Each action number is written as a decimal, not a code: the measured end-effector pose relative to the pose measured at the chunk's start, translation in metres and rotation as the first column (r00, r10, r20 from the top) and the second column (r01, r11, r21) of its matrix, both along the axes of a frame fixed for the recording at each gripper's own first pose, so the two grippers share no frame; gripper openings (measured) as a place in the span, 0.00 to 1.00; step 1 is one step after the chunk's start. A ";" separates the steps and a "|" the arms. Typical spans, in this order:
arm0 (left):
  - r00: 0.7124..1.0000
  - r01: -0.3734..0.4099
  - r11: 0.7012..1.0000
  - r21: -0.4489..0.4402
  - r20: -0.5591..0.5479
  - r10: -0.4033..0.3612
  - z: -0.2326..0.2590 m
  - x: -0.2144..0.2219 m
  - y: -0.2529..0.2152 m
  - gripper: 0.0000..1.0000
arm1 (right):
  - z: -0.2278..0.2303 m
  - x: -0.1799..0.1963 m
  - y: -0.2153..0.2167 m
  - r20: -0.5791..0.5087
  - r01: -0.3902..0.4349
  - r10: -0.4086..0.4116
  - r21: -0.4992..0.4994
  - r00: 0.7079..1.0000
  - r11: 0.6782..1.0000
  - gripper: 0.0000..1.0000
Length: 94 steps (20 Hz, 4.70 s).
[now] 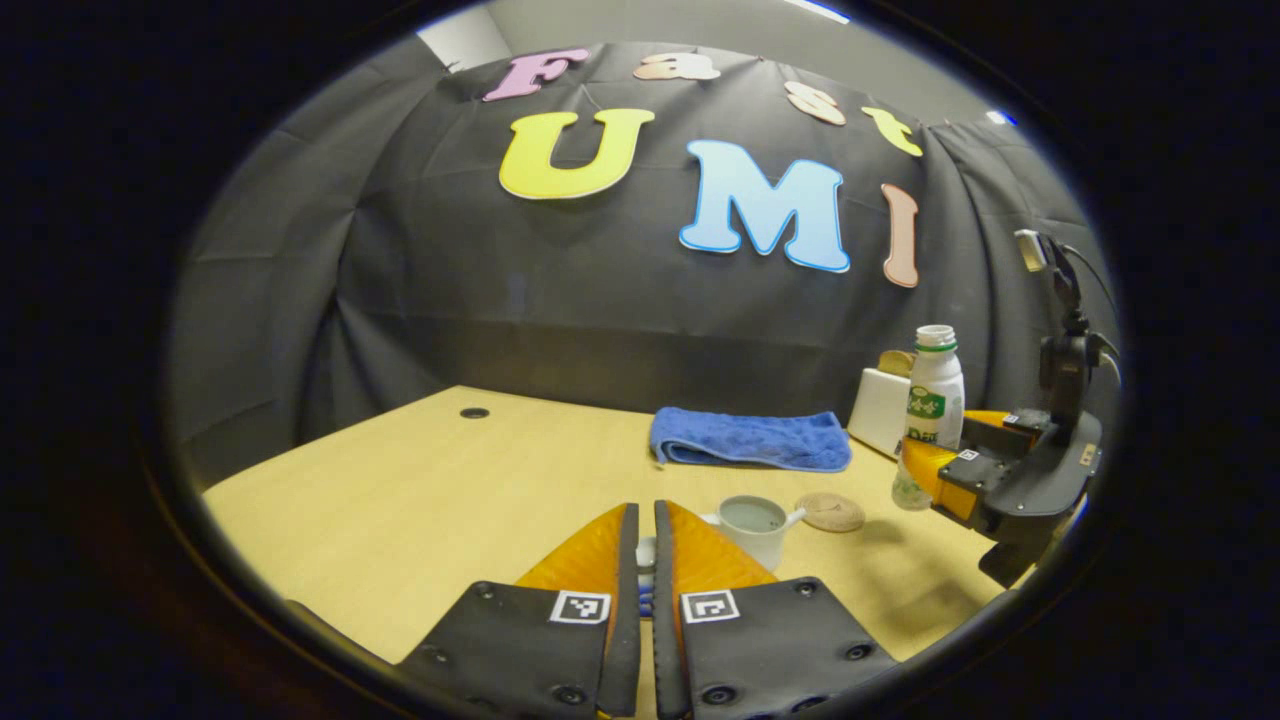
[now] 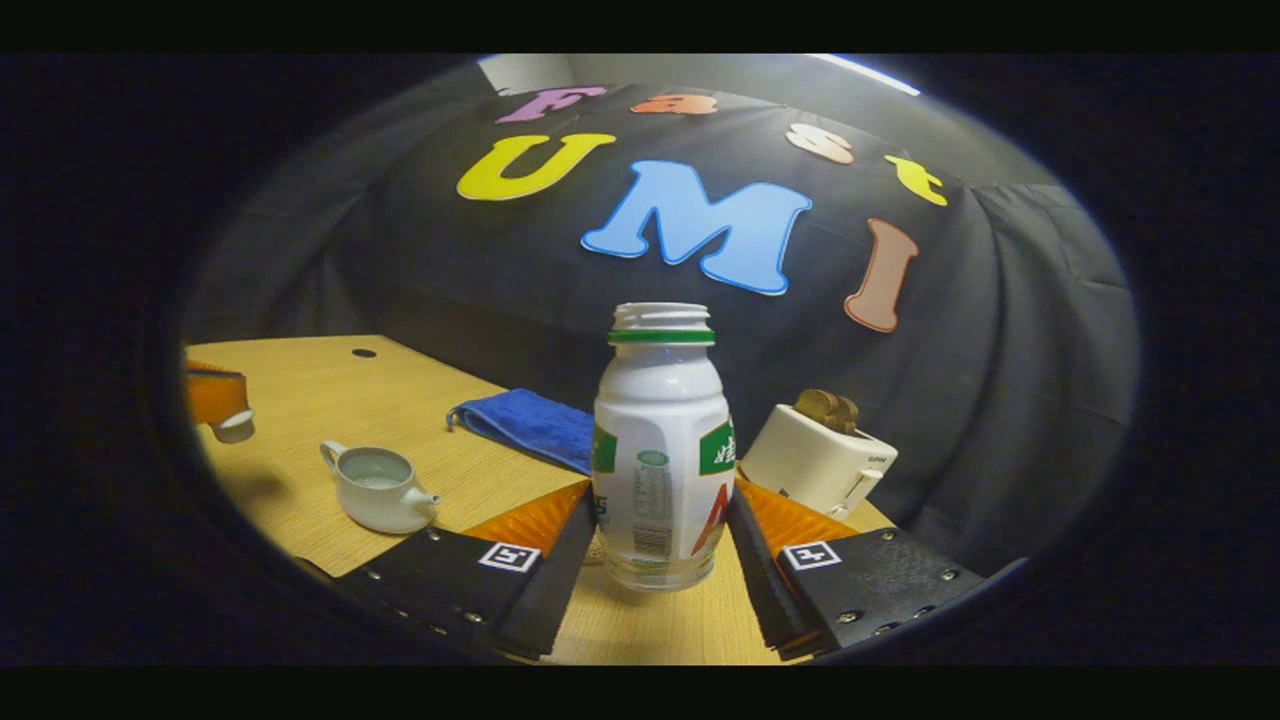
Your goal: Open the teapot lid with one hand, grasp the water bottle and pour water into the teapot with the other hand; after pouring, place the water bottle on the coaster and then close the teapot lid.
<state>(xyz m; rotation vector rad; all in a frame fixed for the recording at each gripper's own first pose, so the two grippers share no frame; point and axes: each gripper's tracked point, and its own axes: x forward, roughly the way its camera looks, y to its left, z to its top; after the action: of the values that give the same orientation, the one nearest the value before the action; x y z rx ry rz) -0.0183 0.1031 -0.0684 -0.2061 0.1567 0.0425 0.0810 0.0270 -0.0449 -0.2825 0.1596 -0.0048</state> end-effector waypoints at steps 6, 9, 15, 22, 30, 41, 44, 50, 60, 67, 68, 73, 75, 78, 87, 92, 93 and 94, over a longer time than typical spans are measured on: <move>0.997 0.069 0.997 0.026 0.024 -0.070 0.017 0.039 -0.033 0.12 | -0.007 0.000 -0.012 0.000 -0.004 0.004 0.064 1.000 0.998 0.74; 0.996 0.087 0.996 0.034 0.020 -0.088 0.020 0.059 -0.047 0.12 | -0.013 -0.005 -0.017 -0.010 -0.006 0.006 0.088 1.000 0.996 0.74; 0.995 0.094 0.993 0.067 0.027 -0.096 0.022 0.083 -0.066 0.16 | -0.006 -0.008 -0.024 0.006 -0.003 0.002 0.110 1.000 0.994 0.74; 0.996 0.083 0.995 0.058 0.023 -0.084 0.012 0.098 -0.078 0.09 | -0.001 -0.011 -0.025 0.012 -0.013 0.011 0.148 1.000 0.989 0.74; 0.996 0.089 0.995 0.045 -0.010 -0.088 -0.010 0.104 -0.082 0.16 | 0.002 -0.011 -0.029 0.016 -0.011 0.009 0.160 1.000 0.987 0.74; 0.997 0.077 0.991 0.113 -0.009 -0.077 -0.020 0.104 -0.086 0.22 | 0.000 -0.012 -0.029 0.008 -0.014 0.013 0.156 1.000 0.988 0.74; 0.997 0.074 0.991 0.111 0.000 -0.075 -0.015 0.102 -0.087 0.44 | -0.001 -0.013 -0.029 0.008 -0.013 0.012 0.159 1.000 0.987 0.74; 0.996 0.075 0.992 0.104 0.045 -0.080 0.002 0.096 -0.087 0.49 | -0.001 -0.012 -0.023 0.003 -0.036 0.036 0.212 0.999 0.977 0.74; 0.993 0.053 0.993 0.104 0.095 -0.063 0.020 0.088 -0.076 0.47 | -0.010 0.028 0.014 -0.033 -0.122 0.133 0.228 0.991 0.966 0.74; 0.995 0.024 0.997 0.072 0.092 -0.031 0.017 0.086 -0.060 0.47 | -0.020 0.062 0.038 -0.051 -0.158 0.172 0.210 0.984 0.965 0.73; 0.995 0.023 0.997 0.067 0.094 -0.030 0.018 0.087 -0.059 0.50 | -0.023 0.065 0.040 -0.052 -0.158 0.172 0.208 0.984 0.965 0.74; 0.995 0.020 0.998 0.053 0.099 -0.026 0.018 0.086 -0.057 0.47 | -0.029 0.078 0.044 -0.056 -0.156 0.171 0.207 0.984 0.966 0.74; 0.995 0.020 0.999 0.045 0.095 -0.024 0.018 0.087 -0.055 0.45 | -0.032 0.081 0.045 -0.059 -0.153 0.170 0.218 0.984 0.964 0.73; 0.995 0.014 0.999 0.035 0.094 -0.017 0.017 0.086 -0.052 0.45 | -0.039 0.083 0.044 -0.070 -0.147 0.168 0.238 0.983 0.960 0.73; 0.997 0.016 1.000 0.020 0.079 -0.017 0.012 0.088 -0.052 0.49 | -0.045 0.086 0.043 -0.086 -0.139 0.168 0.271 0.982 0.953 0.73; 0.997 0.017 1.000 0.018 0.077 -0.018 0.012 0.088 -0.052 0.47 | -0.043 0.084 0.045 -0.087 -0.132 0.169 0.330 0.982 0.935 0.73; 0.997 0.018 1.000 0.018 0.076 -0.019 0.011 0.088 -0.052 0.47 | -0.044 0.084 0.044 -0.093 -0.132 0.170 0.326 0.981 0.936 0.74; 0.997 0.016 1.000 0.018 0.077 -0.018 0.012 0.088 -0.052 0.47 | -0.046 0.083 0.045 -0.101 -0.130 0.172 0.328 0.980 0.936 0.73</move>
<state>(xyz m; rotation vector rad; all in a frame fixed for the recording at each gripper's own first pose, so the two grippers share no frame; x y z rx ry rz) 0.0696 0.0516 -0.0565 -0.1885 0.0812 0.0189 0.1636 0.0717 -0.0912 0.0313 0.2632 0.1917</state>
